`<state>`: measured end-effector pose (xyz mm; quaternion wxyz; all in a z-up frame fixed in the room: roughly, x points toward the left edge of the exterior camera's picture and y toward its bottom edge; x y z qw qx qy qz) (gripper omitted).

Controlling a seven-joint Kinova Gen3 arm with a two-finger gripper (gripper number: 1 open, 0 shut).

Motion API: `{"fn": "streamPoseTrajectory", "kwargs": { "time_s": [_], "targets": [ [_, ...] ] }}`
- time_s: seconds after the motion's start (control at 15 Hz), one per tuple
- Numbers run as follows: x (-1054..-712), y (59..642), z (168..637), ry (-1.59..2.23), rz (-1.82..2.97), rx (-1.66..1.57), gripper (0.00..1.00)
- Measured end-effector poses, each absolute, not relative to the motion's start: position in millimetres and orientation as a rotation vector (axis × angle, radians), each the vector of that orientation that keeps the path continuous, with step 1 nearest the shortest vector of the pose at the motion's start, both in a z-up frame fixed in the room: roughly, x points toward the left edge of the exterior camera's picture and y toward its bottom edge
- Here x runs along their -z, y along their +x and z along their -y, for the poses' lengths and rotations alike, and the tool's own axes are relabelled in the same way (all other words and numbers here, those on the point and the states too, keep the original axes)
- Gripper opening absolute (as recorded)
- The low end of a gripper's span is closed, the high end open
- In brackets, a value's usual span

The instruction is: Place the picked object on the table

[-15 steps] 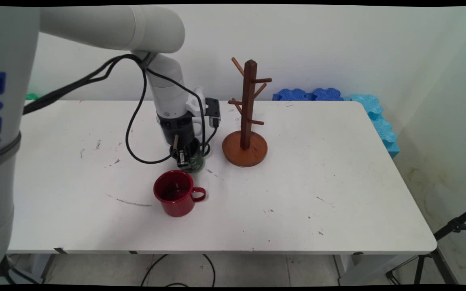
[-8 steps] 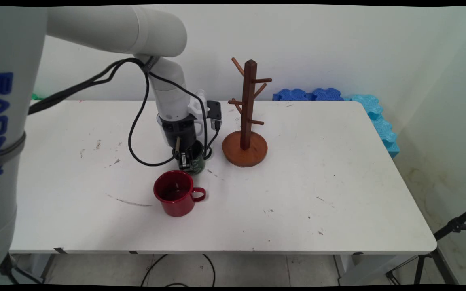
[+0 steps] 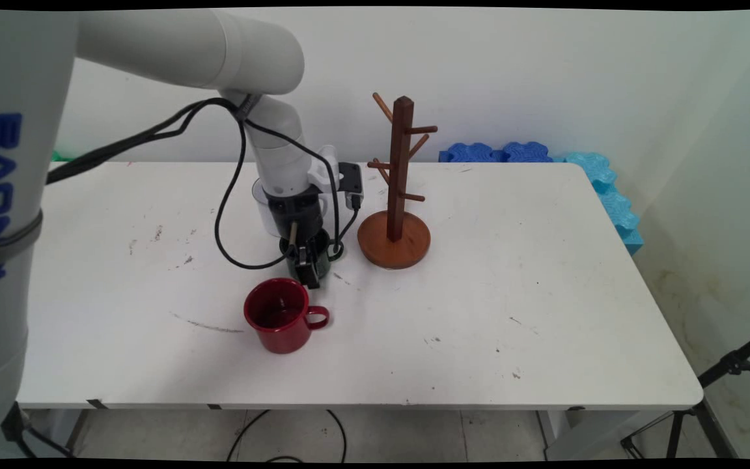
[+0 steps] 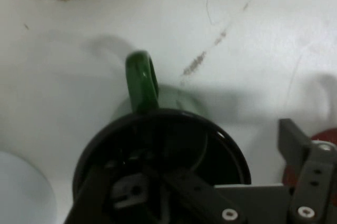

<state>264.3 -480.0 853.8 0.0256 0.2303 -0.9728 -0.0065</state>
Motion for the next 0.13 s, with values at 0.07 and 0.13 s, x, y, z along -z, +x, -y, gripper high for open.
{"fn": "streamPoseTrajectory", "kwargs": {
  "time_s": [0.07, 0.13],
  "targets": [
    [-854.8, 263.1, 480.6, 0.709, 3.0, 0.014, 1.0],
    [-856.7, 261.6, 481.3, 0.705, 2.992, 0.006, 1.0]
  ]
}}
